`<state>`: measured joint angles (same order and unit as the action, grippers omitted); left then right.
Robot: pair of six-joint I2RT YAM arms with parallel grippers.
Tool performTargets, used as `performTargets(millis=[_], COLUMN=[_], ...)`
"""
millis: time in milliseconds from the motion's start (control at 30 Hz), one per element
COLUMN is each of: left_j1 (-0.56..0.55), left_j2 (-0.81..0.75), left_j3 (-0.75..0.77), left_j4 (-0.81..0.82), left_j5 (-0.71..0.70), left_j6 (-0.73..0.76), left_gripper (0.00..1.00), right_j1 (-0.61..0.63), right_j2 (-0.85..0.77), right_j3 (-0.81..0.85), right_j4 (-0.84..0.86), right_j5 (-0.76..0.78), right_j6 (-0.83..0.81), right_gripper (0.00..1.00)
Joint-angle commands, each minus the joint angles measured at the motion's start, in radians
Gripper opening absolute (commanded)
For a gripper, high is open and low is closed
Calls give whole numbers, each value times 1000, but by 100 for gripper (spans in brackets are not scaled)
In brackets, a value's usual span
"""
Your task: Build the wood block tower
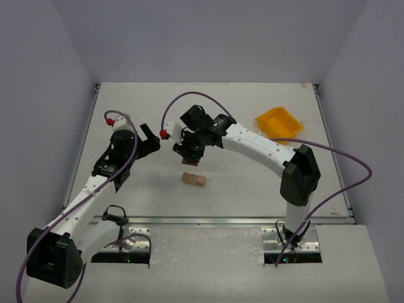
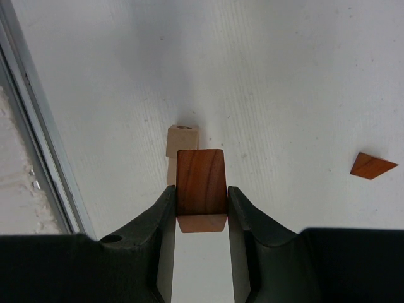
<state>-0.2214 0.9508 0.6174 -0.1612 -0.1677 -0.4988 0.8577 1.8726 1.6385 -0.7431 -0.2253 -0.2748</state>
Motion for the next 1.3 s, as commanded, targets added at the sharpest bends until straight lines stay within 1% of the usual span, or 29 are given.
performTargets(millis=[0, 67, 167, 367, 500, 600, 700, 1267], left_j1=[-1, -1, -1, -1, -1, -1, -1, -1], left_j2=[-17, -20, -22, -33, -34, -30, -29, -38], left_j3=[24, 22, 21, 18, 18, 16, 16, 13], left_j4=[22, 22, 22, 22, 22, 24, 23, 25], left_j5=[5, 5, 7, 7, 7, 8, 8, 11], left_j6=[-4, -6, -7, -7, -7, -8, -9, -7], left_gripper=[100, 100, 100, 100, 100, 100, 100, 100], right_j1=[31, 43, 57, 64, 72, 81, 100, 106], right_j2=[-6, -9, -12, 15, -1, -8, -5, 19], right_j3=[-37, -70, -126, -173, -216, -250, -277, -272], right_j4=[66, 95, 154, 191, 240, 289, 331, 343], right_j5=[123, 154, 141, 119, 111, 129, 188, 193], right_j6=[125, 149, 163, 176, 180, 196, 187, 187], right_gripper=[0, 0, 0, 0, 0, 0, 0, 0])
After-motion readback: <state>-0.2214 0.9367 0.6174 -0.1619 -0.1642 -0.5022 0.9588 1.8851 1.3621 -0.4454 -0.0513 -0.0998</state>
